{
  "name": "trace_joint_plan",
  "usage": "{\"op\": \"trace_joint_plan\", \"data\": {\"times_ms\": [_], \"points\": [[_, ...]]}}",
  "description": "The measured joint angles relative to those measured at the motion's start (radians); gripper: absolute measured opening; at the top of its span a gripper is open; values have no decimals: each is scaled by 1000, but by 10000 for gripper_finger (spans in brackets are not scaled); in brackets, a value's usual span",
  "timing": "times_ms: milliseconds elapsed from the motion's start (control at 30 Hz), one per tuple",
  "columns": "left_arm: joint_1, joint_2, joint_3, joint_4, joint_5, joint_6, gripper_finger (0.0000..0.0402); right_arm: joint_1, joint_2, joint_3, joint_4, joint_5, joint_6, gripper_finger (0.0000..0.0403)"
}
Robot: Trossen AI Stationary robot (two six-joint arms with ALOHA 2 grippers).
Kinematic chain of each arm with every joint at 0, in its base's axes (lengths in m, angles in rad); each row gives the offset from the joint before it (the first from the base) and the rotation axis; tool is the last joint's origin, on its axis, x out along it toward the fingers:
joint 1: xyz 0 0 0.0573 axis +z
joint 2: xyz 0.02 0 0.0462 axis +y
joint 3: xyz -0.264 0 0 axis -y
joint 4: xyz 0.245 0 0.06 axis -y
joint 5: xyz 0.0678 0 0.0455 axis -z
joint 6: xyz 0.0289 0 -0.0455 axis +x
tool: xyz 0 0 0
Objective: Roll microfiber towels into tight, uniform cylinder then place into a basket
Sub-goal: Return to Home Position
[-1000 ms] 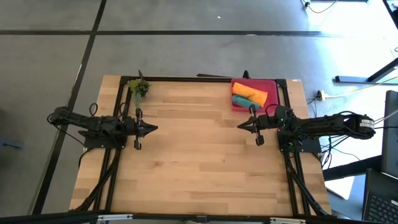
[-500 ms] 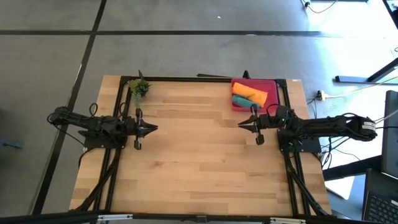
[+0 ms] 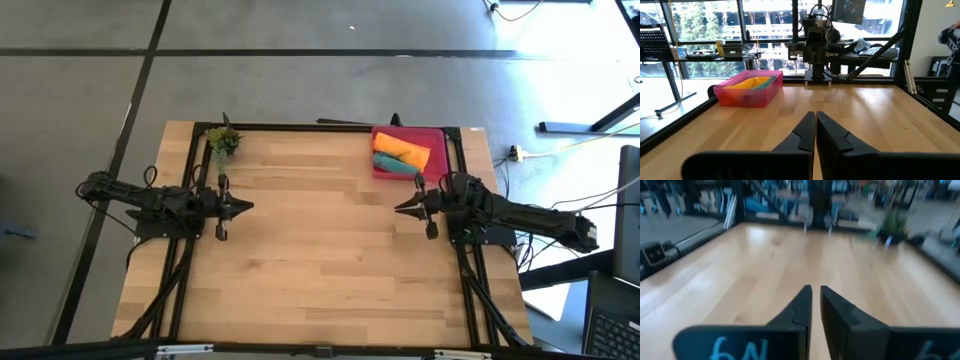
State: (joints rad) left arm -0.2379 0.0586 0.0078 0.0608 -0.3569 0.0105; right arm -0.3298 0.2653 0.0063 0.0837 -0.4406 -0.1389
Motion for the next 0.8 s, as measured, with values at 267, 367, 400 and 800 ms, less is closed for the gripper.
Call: {"op": "trace_joint_plan", "data": {"times_ms": [267, 367, 400, 800], "points": [[0, 0, 0, 0, 0, 0, 5, 2, -261, 1, -7, -56, 0, 39], [0, 0, 0, 0, 0, 0, 12, 2, -264, 1, 29, -63, 0, 39], [0, 0, 0, 0, -2, 0, 14, 2, -263, 1, 46, -64, 0, 39], [0, 0, 0, 0, -1, 0, 31, 2, -263, 1, 44, -67, 0, 39]]}}
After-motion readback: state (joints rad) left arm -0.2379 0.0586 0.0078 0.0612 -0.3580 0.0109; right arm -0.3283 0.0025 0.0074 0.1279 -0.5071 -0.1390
